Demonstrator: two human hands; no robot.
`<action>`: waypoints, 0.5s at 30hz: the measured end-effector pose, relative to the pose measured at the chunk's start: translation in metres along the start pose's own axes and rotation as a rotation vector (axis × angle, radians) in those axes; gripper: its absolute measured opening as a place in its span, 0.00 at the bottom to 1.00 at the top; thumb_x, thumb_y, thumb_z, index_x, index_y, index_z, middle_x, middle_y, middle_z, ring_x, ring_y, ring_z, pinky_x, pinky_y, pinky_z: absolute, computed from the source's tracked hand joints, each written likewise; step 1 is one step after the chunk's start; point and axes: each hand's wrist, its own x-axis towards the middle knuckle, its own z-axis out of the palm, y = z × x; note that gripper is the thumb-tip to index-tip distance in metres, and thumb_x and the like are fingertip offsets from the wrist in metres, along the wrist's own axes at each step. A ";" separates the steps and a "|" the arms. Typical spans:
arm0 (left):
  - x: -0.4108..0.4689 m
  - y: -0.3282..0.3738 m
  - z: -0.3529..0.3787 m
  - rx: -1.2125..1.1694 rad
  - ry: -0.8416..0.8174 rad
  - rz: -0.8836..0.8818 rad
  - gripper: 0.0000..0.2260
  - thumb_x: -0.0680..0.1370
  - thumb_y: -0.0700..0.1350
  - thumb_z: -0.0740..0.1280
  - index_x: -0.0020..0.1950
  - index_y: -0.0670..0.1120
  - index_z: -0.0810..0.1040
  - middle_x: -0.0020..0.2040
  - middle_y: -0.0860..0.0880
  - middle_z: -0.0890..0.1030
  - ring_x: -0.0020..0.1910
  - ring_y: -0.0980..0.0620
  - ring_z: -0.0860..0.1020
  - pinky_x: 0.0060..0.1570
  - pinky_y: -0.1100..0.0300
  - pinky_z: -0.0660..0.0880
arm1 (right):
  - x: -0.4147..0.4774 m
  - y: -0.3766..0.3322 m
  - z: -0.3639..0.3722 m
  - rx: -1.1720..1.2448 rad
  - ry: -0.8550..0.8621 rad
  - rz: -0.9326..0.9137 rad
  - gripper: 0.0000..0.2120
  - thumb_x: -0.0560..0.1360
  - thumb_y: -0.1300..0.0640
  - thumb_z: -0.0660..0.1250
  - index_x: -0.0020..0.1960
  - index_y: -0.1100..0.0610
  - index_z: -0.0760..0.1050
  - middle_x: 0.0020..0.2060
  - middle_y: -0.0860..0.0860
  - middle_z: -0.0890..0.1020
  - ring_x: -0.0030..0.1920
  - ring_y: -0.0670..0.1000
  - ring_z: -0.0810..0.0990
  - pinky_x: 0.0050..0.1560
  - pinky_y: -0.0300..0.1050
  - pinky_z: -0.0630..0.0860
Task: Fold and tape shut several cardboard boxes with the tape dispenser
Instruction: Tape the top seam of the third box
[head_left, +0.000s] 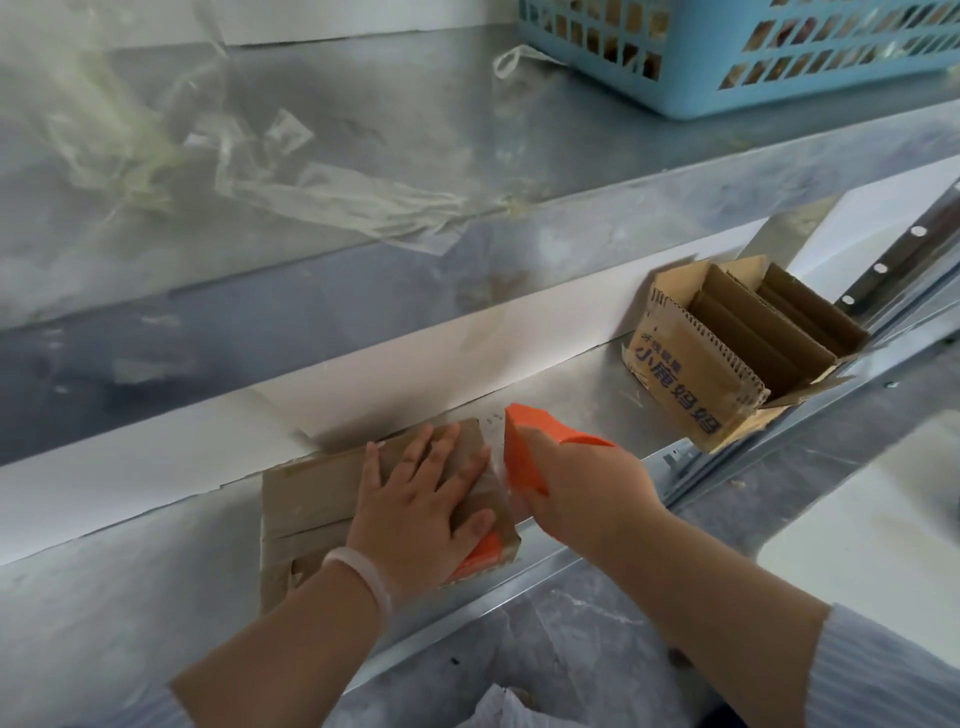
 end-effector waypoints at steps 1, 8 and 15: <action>0.000 0.000 0.001 -0.002 -0.004 0.003 0.28 0.79 0.67 0.42 0.76 0.60 0.60 0.75 0.49 0.66 0.75 0.46 0.64 0.66 0.33 0.50 | 0.002 0.002 -0.001 0.006 0.027 -0.005 0.23 0.76 0.52 0.64 0.68 0.47 0.60 0.35 0.47 0.79 0.34 0.53 0.79 0.33 0.45 0.75; -0.002 -0.001 -0.001 -0.021 0.003 -0.006 0.29 0.79 0.68 0.41 0.77 0.60 0.58 0.77 0.49 0.63 0.76 0.46 0.60 0.69 0.32 0.51 | 0.019 0.045 0.015 -0.313 0.136 -0.137 0.35 0.80 0.52 0.58 0.79 0.49 0.41 0.47 0.51 0.81 0.45 0.53 0.81 0.46 0.47 0.73; -0.006 0.001 -0.004 -0.027 -0.018 -0.044 0.28 0.78 0.67 0.50 0.75 0.59 0.63 0.76 0.49 0.66 0.74 0.46 0.65 0.66 0.30 0.60 | 0.047 0.085 0.053 -0.484 0.201 -0.253 0.40 0.67 0.59 0.68 0.76 0.44 0.61 0.40 0.58 0.82 0.38 0.60 0.80 0.54 0.55 0.68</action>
